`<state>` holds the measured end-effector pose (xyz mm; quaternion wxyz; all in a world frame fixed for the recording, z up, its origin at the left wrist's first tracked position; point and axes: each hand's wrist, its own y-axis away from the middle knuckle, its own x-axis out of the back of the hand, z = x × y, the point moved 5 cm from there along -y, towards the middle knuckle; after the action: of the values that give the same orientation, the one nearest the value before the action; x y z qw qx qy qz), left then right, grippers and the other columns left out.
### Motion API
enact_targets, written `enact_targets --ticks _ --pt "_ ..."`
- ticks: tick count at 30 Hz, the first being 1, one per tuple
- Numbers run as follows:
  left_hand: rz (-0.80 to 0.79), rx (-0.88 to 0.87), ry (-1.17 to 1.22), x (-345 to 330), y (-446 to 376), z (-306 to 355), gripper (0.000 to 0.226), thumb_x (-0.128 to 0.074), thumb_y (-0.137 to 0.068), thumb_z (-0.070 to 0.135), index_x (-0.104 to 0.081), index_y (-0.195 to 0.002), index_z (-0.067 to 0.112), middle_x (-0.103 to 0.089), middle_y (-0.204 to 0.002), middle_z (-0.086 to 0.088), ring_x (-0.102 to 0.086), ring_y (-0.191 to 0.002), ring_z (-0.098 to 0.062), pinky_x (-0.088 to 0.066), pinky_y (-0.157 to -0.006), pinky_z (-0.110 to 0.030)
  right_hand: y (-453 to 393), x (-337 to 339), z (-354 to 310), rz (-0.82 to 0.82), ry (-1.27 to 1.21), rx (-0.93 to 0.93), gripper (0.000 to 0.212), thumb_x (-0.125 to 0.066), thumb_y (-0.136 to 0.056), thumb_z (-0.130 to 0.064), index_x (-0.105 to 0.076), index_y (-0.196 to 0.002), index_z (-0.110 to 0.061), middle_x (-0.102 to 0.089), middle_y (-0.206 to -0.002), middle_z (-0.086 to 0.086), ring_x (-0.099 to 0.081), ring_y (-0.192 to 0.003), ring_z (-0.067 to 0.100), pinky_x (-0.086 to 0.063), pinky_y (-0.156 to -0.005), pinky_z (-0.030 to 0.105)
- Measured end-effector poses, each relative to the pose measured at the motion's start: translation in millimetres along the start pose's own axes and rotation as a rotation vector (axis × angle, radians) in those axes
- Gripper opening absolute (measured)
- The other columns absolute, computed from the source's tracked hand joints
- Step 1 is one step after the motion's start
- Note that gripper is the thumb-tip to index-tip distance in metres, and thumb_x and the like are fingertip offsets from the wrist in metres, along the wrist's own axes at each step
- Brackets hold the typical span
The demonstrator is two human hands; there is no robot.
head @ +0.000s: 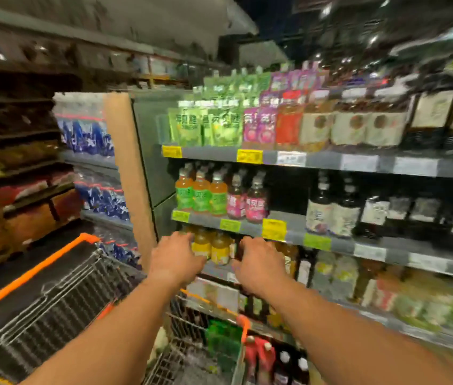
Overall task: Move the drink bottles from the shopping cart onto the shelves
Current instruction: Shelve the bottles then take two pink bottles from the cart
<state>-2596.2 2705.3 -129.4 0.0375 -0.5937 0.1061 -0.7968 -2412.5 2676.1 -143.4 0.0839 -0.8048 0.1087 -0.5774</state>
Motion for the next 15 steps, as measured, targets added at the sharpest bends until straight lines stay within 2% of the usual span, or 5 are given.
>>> enact_targets --ticks 5,8,10,15 --pt "0.010 -0.296 -0.020 12 11 168 0.052 -0.068 -0.077 0.052 -0.063 -0.124 0.030 -0.067 -0.122 -0.003 -0.060 -0.114 -0.029 -0.051 -0.092 -0.039 58 112 127 0.137 0.018 -0.177 0.037 -0.056 -0.086 -0.038 -0.056 -0.119 -0.020 -0.058 -0.120 0.006 -0.055 -0.112 0.031 -0.047 -0.088 0.041" --pt "0.001 -0.438 -0.042 15 39 257 0.051 -0.065 -0.079 0.045 -0.061 -0.128 0.030 -0.063 -0.123 -0.001 -0.056 -0.115 -0.028 -0.049 -0.094 -0.041 104 167 193 0.190 -0.009 -0.288 0.041 -0.053 -0.087 -0.038 -0.052 -0.124 -0.021 -0.054 -0.121 0.004 -0.053 -0.111 0.027 -0.047 -0.089 0.041" --pt "-0.009 -0.495 -0.028 14 65 307 0.050 -0.063 -0.079 0.043 -0.060 -0.127 0.030 -0.061 -0.121 -0.002 -0.054 -0.116 -0.028 -0.049 -0.093 -0.042 135 196 231 0.209 0.023 -0.334 0.041 -0.053 -0.087 -0.040 -0.053 -0.122 -0.019 -0.054 -0.117 0.005 -0.055 -0.105 0.027 -0.048 -0.088 0.042" --pt "-0.058 -0.574 -0.011 4 129 398 0.049 -0.063 -0.079 0.044 -0.060 -0.126 0.031 -0.062 -0.124 -0.002 -0.054 -0.118 -0.027 -0.049 -0.095 -0.041 203 242 299 0.234 0.014 -0.402 0.041 -0.060 -0.083 -0.045 -0.055 -0.116 -0.020 -0.059 -0.113 0.004 -0.059 -0.099 0.026 -0.045 -0.074 0.035"
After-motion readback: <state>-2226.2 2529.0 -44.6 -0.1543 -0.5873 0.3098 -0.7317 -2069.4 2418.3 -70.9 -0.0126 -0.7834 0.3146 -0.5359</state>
